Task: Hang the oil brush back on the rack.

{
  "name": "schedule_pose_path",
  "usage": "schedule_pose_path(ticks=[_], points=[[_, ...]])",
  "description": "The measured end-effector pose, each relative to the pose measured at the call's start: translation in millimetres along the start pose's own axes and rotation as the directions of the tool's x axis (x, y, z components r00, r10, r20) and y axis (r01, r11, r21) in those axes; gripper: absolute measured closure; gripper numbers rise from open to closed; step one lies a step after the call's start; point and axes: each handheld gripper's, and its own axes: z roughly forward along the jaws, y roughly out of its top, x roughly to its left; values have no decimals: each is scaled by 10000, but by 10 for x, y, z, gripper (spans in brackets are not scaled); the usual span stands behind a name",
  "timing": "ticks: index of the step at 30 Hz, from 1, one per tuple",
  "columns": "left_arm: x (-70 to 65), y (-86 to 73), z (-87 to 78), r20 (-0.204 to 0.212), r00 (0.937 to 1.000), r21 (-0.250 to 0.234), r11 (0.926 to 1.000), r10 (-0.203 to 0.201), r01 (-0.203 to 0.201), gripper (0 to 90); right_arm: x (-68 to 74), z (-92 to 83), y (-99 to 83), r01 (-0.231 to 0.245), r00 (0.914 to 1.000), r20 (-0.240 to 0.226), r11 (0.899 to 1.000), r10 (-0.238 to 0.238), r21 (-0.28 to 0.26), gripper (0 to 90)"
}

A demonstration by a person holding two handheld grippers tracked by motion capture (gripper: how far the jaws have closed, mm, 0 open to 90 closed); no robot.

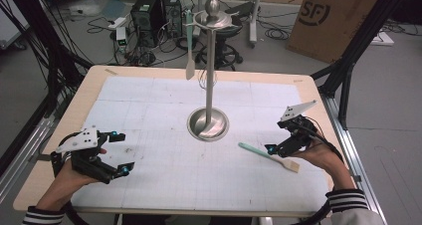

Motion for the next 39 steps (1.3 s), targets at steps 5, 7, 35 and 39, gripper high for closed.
schedule_pose_path(ticks=[5,7,35,39], points=[[-7,-2,1,15,10000,12,10000,37,-37,17,-6,31,-36,4,10000,23,9999,-4,133,2],[-7,-2,0,24,10000,11,10000,63,-63,17,-7,41,-49,-6,10000,54,9997,5,254,2],[-20,-18,-24,96,9999,2,10000,92,-92,17,12,426,-113,586,9981,-292,9746,-536,2161,49],[-18,-25,-32,70,9999,-18,10000,73,-73,17,14,472,-121,744,9970,-376,9650,-671,2515,78]])
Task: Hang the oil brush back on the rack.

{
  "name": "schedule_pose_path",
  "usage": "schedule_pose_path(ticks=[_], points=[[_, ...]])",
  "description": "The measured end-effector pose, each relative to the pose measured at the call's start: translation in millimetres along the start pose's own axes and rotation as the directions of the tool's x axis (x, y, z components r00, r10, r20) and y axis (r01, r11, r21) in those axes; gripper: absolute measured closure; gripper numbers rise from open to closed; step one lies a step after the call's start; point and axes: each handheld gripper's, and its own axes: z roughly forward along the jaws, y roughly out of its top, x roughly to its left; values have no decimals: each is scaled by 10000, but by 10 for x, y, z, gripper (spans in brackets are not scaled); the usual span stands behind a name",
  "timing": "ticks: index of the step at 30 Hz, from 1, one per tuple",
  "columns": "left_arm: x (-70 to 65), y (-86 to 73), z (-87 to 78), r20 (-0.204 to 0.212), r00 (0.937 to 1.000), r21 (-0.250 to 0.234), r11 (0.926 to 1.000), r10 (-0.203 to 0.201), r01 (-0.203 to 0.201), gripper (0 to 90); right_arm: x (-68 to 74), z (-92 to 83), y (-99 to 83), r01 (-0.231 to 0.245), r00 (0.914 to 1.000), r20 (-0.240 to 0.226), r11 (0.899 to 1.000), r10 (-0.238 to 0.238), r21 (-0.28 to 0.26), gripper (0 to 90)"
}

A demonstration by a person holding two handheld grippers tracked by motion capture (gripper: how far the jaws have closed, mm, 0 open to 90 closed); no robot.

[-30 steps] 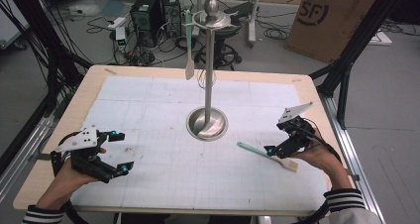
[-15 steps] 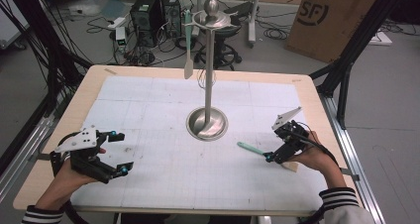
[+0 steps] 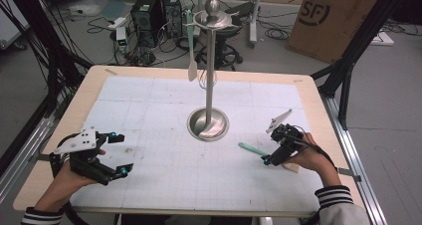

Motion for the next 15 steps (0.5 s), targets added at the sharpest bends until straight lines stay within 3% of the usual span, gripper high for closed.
schedule_pose_path(ticks=[5,15], points=[[1,-3,0,-2,10000,8,10000,-7,7,17,-7,12,2,-107,9999,-35,9999,107,-8,154],[4,-3,1,18,10000,33,10000,-4,4,17,-1,46,-38,-161,9998,-57,9977,165,662,315]])
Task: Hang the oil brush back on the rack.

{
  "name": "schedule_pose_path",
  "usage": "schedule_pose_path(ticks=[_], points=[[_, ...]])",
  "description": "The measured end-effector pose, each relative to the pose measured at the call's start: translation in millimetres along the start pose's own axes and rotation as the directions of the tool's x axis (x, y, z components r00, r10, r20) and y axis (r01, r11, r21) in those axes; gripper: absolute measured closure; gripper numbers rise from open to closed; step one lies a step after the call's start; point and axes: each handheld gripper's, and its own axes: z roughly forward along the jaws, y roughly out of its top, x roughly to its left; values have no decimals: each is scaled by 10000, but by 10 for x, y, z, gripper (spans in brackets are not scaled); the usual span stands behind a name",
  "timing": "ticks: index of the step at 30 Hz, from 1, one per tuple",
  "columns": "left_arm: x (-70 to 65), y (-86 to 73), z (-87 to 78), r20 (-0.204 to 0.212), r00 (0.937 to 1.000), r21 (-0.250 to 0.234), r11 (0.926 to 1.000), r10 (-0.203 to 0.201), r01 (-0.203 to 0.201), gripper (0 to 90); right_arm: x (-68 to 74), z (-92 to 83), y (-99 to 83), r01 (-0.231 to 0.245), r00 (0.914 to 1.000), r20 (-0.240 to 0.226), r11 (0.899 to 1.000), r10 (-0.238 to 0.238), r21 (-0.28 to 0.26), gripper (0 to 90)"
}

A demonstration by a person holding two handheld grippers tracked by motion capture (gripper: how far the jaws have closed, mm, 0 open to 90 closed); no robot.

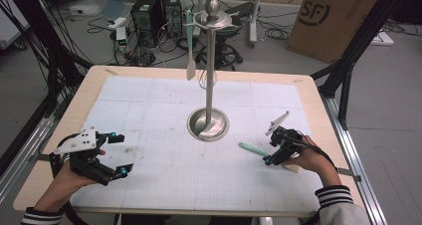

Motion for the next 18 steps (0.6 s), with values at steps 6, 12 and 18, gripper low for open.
schedule_pose_path(ticks=[6,12,18], points=[[1,0,-1,1,10000,4,10000,-5,5,17,-8,23,-11,63,9999,109,9996,-66,286,388],[3,0,-2,-4,10000,7,10000,5,-5,17,-4,48,-23,62,9998,180,9979,-74,639,423],[-8,-2,12,49,10000,71,10000,36,-37,17,-2,69,-31,95,9999,39,9960,-99,885,482]])
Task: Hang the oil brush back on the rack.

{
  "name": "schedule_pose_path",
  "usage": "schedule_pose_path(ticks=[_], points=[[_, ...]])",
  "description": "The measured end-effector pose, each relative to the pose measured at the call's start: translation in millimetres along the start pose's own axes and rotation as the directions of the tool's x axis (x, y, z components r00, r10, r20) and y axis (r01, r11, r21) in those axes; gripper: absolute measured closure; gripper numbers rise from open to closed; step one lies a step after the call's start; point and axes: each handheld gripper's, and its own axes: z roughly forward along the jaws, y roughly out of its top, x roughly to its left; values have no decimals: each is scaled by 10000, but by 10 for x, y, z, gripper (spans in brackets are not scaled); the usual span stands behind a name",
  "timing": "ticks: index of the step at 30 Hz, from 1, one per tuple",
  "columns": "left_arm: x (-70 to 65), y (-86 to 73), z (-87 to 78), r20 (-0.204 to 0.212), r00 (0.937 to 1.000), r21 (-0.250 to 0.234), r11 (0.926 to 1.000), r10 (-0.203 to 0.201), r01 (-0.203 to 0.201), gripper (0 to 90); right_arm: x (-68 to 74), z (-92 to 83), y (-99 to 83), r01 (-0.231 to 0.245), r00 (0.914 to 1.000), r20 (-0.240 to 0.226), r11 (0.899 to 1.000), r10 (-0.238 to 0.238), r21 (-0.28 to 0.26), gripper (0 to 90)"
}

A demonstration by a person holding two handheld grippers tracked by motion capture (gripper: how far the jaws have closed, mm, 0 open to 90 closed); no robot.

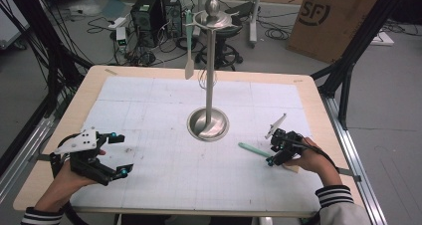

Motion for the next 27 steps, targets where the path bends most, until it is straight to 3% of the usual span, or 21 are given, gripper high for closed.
schedule_pose_path(ticks=[9,23,27], points=[[2,0,-3,-7,10000,24,10000,7,-7,17,-9,37,24,106,9997,211,9984,-118,554,562],[-1,-4,-5,22,10000,22,10000,19,-20,17,-1,65,72,39,9999,148,9965,-51,833,654],[-5,-11,1,38,10000,9,10000,14,-14,16,0,75,103,209,9996,157,9949,-225,987,679]])
